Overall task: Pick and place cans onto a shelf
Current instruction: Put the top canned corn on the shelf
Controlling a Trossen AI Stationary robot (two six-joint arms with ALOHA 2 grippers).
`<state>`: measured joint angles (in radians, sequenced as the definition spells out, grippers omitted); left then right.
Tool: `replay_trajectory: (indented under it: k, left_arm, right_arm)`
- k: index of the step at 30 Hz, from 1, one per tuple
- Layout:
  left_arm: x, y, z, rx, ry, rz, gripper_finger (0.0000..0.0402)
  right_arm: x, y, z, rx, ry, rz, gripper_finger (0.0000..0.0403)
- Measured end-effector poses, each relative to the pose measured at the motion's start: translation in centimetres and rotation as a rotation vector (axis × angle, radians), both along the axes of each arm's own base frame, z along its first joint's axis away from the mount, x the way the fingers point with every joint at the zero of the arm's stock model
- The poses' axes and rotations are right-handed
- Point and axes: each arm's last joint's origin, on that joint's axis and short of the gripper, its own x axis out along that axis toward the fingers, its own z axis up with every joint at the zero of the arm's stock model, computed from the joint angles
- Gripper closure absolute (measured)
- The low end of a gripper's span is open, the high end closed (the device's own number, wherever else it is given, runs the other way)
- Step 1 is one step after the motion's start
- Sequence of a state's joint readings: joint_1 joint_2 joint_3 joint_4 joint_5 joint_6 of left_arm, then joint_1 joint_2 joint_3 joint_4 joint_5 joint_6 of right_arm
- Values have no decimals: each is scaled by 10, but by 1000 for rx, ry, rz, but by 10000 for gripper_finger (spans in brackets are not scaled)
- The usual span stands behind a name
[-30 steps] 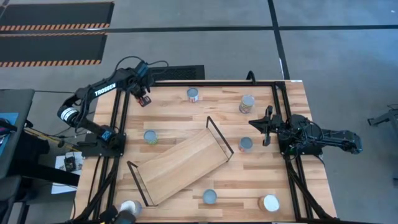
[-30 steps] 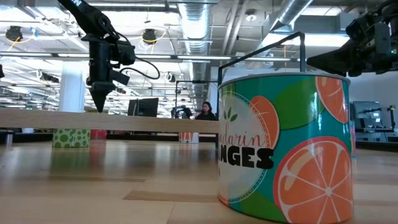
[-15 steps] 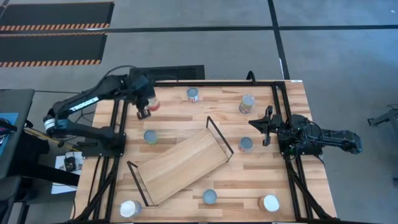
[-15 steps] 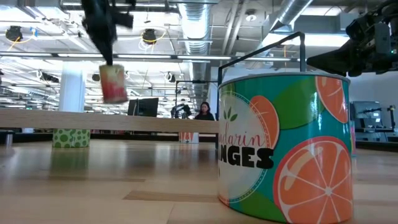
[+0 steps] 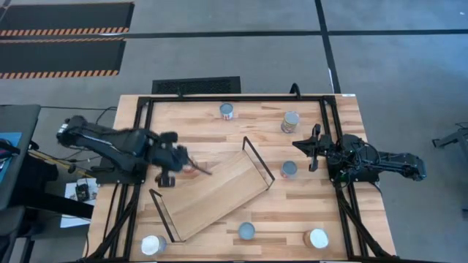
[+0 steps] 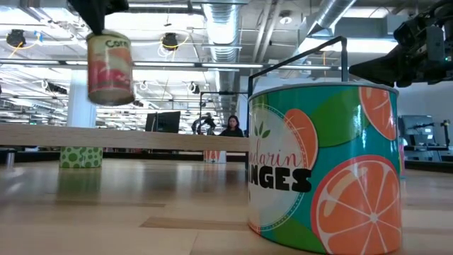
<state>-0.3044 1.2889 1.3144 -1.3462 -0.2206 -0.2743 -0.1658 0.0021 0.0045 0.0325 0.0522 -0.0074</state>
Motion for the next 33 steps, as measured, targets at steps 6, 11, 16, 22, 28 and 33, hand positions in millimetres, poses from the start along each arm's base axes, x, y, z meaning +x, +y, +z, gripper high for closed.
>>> replay_trajectory:
  k: [6,11,16,22,28,33]
  left_arm:
    - [17,-34,-24,23,123,-87,401]
    - [22,-49,-14,-27,122,-93,401]
    - [16,-60,-10,-61,115,-44,401]
    - [8,-71,-13,-73,128,-8,401]
    - [7,-73,-15,-63,109,39,401]
    - [3,-73,-30,-55,163,72,401]
  right_arm:
    - [0,0,0,0,0,0,365]
    - [0,0,0,0,0,0,365]
    - [0,0,0,0,1,-1,365]
    - [0,0,0,0,0,-1,365]
    - [0,0,0,0,1,0,365]
    - [0,0,0,0,1,0,365]
